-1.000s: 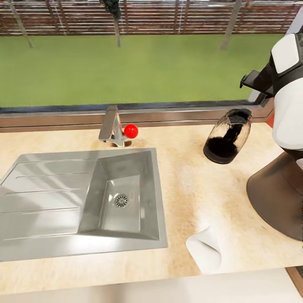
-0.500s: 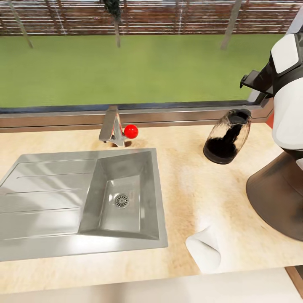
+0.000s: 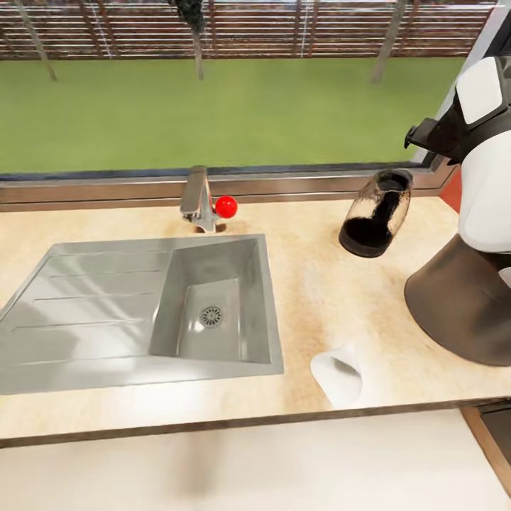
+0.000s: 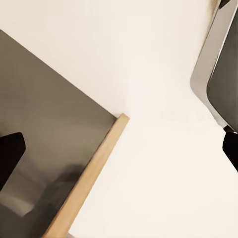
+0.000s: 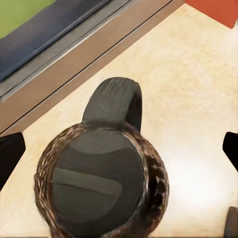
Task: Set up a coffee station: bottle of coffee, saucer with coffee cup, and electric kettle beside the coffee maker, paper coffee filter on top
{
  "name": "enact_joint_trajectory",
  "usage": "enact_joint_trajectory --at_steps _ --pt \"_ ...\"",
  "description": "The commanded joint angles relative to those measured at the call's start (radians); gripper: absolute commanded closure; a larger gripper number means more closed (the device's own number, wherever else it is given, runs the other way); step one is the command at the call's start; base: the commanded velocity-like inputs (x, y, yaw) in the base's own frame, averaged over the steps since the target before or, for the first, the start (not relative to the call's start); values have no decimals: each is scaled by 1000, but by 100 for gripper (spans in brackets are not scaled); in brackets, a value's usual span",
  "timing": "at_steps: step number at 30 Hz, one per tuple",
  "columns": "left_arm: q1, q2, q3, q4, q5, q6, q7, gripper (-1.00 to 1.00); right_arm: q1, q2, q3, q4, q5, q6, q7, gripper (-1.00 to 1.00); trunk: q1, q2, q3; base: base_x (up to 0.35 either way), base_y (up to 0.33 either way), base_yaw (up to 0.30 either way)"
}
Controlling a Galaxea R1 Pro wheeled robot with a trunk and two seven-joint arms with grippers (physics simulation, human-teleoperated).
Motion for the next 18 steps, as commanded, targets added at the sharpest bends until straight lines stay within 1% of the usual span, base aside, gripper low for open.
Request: enact_joint_trajectory --at_steps 1,3,4,7,11,14,18 --pt "0 0 8 -1 2 1 -8 -100 -1 1 -3 0 -3 2 -4 -100 0 -1 -1 -61 30 0" --pt "0 0 8 -1 2 1 -8 -100 -1 6 -2 0 1 2 -3 -100 0 -1 -1 -30 14 0" --pt "0 0 8 -1 2 1 -8 -100 -1 17 -1 -2 41 2 -3 -100 0 -1 -1 -4 2 0" --pt "0 0 8 -1 1 1 -8 -100 -1 26 -2 -3 65 2 -3 -100 0 -1 -1 -2 1 0" --pt "0 0 8 -1 1 1 -8 -100 -1 32 -2 -3 73 2 -3 -100 0 -1 -1 -1 0 41" --pt "0 0 8 -1 0 1 -8 -100 -1 36 -3 -3 75 2 -3 -100 0 -1 -1 0 0 194" --pt "0 0 8 -3 1 1 -8 -100 -1 44 -3 -3 77 2 -3 -100 0 -1 -1 0 0 257"
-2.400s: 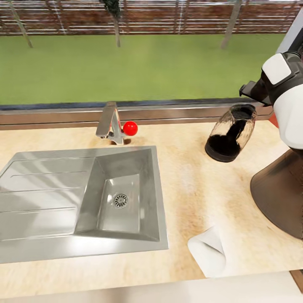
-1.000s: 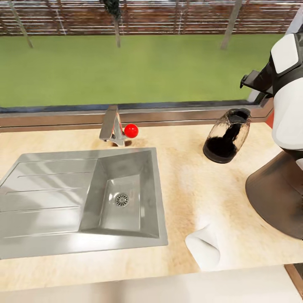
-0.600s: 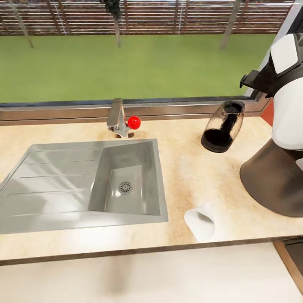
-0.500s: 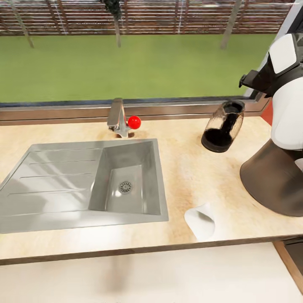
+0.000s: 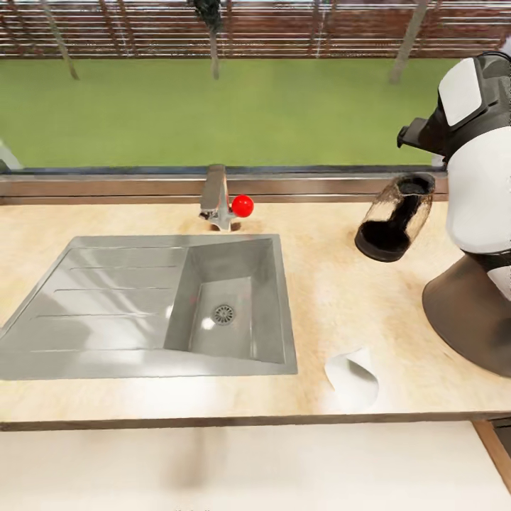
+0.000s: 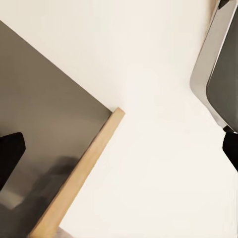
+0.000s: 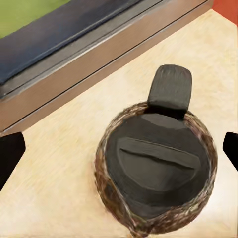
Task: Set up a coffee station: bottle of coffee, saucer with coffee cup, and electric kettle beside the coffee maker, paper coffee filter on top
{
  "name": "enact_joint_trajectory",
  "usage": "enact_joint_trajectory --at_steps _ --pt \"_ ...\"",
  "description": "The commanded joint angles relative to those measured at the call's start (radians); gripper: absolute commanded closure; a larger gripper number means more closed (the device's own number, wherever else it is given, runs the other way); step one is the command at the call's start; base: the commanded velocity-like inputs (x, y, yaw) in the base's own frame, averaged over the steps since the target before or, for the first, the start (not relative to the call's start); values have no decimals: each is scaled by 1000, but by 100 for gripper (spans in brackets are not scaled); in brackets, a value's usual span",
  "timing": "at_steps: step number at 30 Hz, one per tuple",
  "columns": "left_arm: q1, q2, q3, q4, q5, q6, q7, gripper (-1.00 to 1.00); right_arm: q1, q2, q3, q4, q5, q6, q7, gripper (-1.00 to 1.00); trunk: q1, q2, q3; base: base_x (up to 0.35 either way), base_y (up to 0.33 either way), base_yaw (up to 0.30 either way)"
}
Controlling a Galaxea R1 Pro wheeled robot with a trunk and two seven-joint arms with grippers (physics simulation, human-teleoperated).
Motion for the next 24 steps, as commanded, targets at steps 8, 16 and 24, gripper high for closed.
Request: enact_joint_trajectory --at_steps 8,16,24 --pt "0 0 8 -7 3 0 -9 -100 -1 5 -5 -1 8 6 0 -100 0 -1 -1 0 0 286" --pt "0 -2 8 -11 3 0 -9 -100 -1 5 -6 1 11 8 -4 -100 0 -1 -1 -16 0 156" --pt "0 -3 8 -11 3 0 -9 -100 -1 3 -5 1 11 8 -5 -100 0 -1 -1 -256 0 14"
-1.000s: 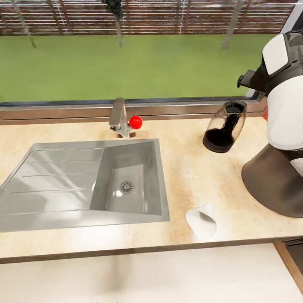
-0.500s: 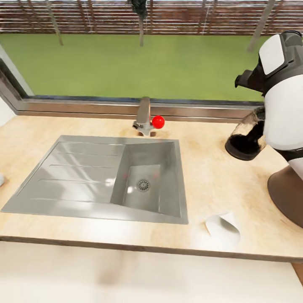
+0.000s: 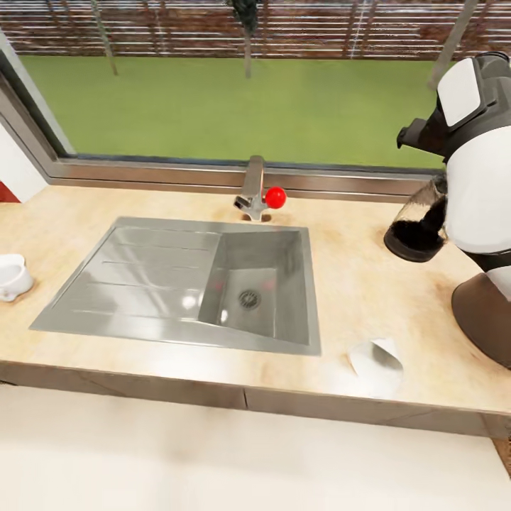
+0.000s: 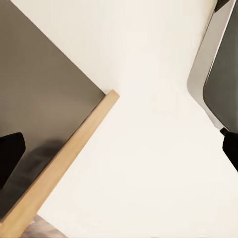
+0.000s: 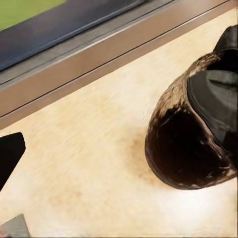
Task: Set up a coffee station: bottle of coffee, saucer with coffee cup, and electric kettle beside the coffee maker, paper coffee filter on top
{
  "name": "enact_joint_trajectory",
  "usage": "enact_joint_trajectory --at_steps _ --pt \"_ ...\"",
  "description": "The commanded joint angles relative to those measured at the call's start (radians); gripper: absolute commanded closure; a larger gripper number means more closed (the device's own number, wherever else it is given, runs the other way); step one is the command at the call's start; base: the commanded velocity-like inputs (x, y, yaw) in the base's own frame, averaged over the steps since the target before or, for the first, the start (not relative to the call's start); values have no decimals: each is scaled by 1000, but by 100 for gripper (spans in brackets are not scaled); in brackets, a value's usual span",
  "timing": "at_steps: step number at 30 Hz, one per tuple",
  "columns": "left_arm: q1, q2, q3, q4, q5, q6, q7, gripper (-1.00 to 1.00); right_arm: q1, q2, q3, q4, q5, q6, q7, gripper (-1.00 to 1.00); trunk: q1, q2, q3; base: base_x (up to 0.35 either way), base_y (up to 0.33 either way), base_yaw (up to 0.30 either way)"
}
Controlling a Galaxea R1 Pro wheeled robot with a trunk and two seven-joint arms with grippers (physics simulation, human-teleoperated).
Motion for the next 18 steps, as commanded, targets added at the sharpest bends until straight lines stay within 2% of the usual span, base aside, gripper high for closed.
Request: enact_joint_trajectory --at_steps 1,9,18 --pt "1 0 8 -1 3 1 -9 -100 -1 1 -5 0 5 5 0 -100 0 -1 -1 -317 0 2" --pt "1 -2 8 -3 1 1 -9 -100 -1 3 -5 6 1 5 4 -100 0 -1 -1 -327 0 0" --pt "1 -5 9 -12 -17 1 -9 -100 -1 -1 -6 27 0 6 1 -100 0 -1 -1 -330 0 0"
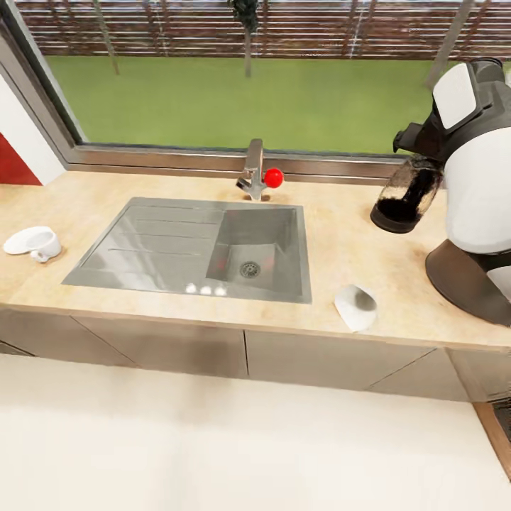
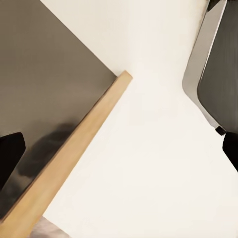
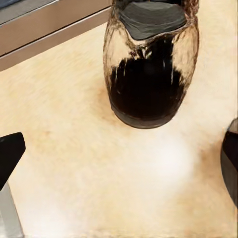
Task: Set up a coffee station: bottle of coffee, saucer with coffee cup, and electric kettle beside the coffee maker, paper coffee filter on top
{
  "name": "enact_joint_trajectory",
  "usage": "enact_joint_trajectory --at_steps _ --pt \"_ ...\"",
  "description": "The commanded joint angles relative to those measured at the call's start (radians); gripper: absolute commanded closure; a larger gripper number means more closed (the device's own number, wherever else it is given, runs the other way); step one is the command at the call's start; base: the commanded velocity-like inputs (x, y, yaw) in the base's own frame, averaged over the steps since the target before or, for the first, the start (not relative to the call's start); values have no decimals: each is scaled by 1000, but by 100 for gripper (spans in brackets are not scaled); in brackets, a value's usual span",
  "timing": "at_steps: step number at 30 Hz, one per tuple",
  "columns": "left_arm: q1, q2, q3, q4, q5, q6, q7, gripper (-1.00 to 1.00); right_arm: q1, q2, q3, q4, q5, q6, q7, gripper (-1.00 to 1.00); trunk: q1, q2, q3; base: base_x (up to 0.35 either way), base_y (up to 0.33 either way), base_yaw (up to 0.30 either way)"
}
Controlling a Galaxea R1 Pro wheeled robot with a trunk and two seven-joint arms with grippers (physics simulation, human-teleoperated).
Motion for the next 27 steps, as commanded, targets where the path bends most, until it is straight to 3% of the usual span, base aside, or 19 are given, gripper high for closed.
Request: enact_joint_trajectory --at_steps 1,15,25,27 --pt "1 0 8 -6 4 1 -9 -100 -1 -1 -5 7 4 4 -1 -100 0 -1 -1 -330 0 0" --pt "1 -20 7 -56 4 2 -8 -100 -1 -7 -5 82 7 2 -5 -100 0 -1 -1 -316 -23 0" --pt "1 -37 7 -66 1 1 8 -100 -1 -7 -5 85 7 3 -5 -100 0 -1 -1 -28 -184 0" --pt "1 -39 7 -82 -32 1 34 -100 -1 -7 -5 101 7 2 -6 -100 0 -1 -1 -31 -326 0"
